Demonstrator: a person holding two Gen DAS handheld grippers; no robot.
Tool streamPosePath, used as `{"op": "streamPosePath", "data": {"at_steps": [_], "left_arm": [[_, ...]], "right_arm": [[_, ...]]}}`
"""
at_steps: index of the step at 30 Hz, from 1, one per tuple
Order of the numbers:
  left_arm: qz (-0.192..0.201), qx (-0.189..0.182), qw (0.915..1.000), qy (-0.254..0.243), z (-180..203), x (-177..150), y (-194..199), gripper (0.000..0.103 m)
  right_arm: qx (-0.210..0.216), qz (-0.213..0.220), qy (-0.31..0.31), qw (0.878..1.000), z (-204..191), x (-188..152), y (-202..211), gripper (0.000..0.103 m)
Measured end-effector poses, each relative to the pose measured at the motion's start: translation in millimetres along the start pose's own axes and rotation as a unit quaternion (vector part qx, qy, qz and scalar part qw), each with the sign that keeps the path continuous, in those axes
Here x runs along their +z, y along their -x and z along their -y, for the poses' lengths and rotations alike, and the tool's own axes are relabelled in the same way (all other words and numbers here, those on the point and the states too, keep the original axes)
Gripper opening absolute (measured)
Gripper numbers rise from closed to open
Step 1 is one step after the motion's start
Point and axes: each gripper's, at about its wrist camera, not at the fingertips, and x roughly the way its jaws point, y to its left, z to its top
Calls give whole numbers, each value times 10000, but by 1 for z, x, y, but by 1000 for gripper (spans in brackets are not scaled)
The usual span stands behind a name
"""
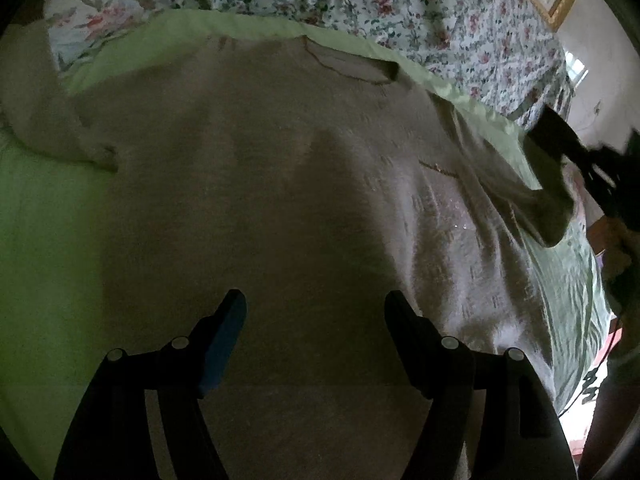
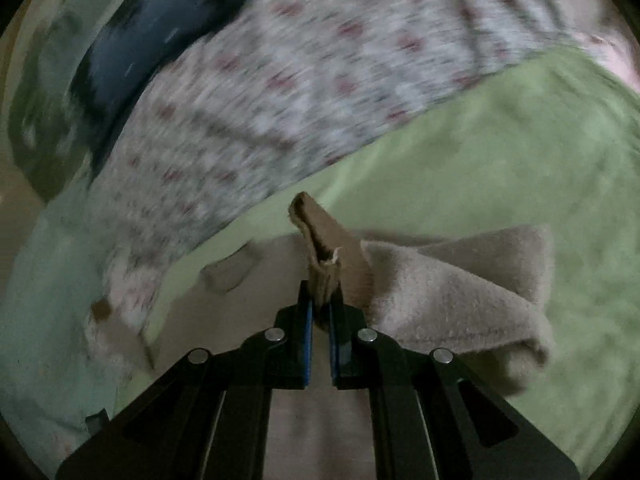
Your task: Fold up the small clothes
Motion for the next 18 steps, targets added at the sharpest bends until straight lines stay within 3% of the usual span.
{"op": "streamPosePath", "data": {"at_steps": [4,9,12,18], "left_arm": [[49,-32,9998,170,-16,-1,4,73],[73,-10,9992,400,-36,-4,7,73],[85,-24,9985,542,-48,-5,7,73],[149,-204,9966,778,-61,4,2,73]], "right_arm": [[321,-398,581,9970,-81,-20,-55,8],[706,-1044,1206,9847,-165,-55,-130,8],[738,-1337,1366,9788,-191,-77,-164,8],[1228,-1753,1226,9691,-214,-116,-212,8]]}}
